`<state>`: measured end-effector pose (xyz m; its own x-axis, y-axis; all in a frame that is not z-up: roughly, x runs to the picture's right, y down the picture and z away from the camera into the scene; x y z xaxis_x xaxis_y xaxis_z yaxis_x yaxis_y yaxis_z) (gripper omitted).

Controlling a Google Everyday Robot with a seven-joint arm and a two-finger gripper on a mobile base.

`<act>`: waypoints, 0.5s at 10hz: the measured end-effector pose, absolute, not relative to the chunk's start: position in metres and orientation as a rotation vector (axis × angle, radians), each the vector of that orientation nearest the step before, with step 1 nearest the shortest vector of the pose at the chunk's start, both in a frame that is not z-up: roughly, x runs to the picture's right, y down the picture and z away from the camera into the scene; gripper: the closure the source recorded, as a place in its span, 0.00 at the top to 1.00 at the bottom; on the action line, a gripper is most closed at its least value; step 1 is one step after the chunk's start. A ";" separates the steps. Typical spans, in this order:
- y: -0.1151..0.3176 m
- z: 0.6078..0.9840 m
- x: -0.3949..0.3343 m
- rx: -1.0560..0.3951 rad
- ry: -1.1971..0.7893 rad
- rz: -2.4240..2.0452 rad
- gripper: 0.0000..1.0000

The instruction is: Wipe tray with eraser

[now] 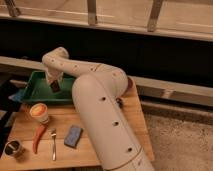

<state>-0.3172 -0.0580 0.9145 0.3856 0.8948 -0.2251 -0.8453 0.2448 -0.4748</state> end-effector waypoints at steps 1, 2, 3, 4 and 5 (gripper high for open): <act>-0.051 0.910 -0.320 -0.593 -0.104 1.178 0.00; -0.045 0.908 -0.319 -0.599 -0.097 1.171 0.00; -0.036 0.906 -0.315 -0.605 -0.079 1.175 0.00; -0.029 0.907 -0.309 -0.604 -0.057 1.183 0.00; -0.028 0.911 -0.301 -0.598 -0.034 1.194 0.00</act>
<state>-0.3009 -0.0276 0.9114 0.3865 0.8780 -0.2823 -0.8608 0.2335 -0.4523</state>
